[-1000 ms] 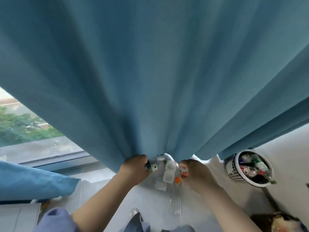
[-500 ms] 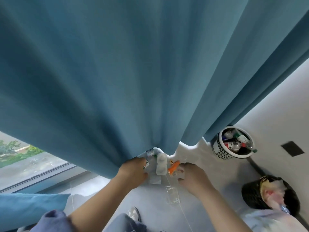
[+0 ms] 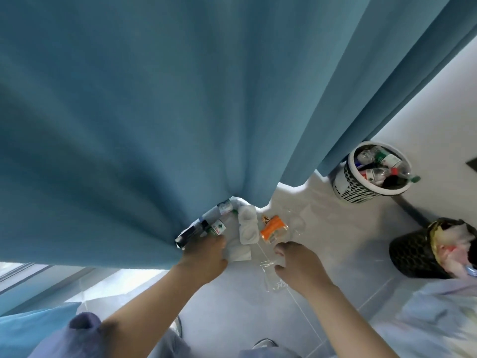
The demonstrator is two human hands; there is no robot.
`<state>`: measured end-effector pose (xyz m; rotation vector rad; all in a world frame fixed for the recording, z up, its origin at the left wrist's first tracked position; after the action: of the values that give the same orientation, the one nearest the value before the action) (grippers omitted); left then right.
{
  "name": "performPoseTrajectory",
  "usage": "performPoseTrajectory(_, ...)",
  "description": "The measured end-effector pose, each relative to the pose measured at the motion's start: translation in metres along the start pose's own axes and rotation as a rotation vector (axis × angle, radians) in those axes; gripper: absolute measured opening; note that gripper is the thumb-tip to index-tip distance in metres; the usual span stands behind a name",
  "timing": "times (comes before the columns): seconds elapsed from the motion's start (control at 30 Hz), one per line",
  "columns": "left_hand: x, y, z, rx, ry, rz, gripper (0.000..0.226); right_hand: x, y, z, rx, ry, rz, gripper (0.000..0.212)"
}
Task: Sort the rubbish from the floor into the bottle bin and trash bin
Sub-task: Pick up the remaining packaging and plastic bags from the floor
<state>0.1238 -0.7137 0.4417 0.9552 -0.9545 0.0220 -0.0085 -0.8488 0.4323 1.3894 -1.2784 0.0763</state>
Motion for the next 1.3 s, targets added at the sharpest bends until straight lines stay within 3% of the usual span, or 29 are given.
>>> performPoseTrajectory(0.17,-0.083,-0.09,-0.05,-0.044,-0.046,-0.004,0.019,-0.09,-0.094,0.029,-0.048,0.002,-0.019,0.037)
performPoseTrajectory(0.6,-0.212,-0.299,-0.106,-0.142,-0.227,0.043,0.028,-0.239,-0.304,0.087,-0.05,0.299,0.016,0.033)
performPoseTrajectory(0.73,-0.229,-0.34,-0.1,-0.201,-0.317,0.022,0.039,-0.259,-0.324,0.104,-0.018,0.439,0.024,0.035)
performPoseTrajectory(0.93,-0.262,-0.336,-0.092,-0.239,-0.378,0.048,0.034,-0.293,-0.305,0.115,-0.01,0.499,-0.044,0.037)
performPoseTrajectory(1.3,-0.298,-0.385,-0.113,-0.219,-0.311,-0.046,0.04,-0.303,-0.321,0.156,-0.12,0.315,-0.037,0.041)
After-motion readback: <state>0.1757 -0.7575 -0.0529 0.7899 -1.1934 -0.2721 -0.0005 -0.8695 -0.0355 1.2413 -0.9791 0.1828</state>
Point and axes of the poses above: each hand's wrist, its own y-axis away from the middle knuckle, its own x-axis out of the back of the hand, z = x × y, the point moved 8 cm from there along -y, towards the middle knuckle, and after that the axes turned 12 degrees about -z, right-handed, at the moved point
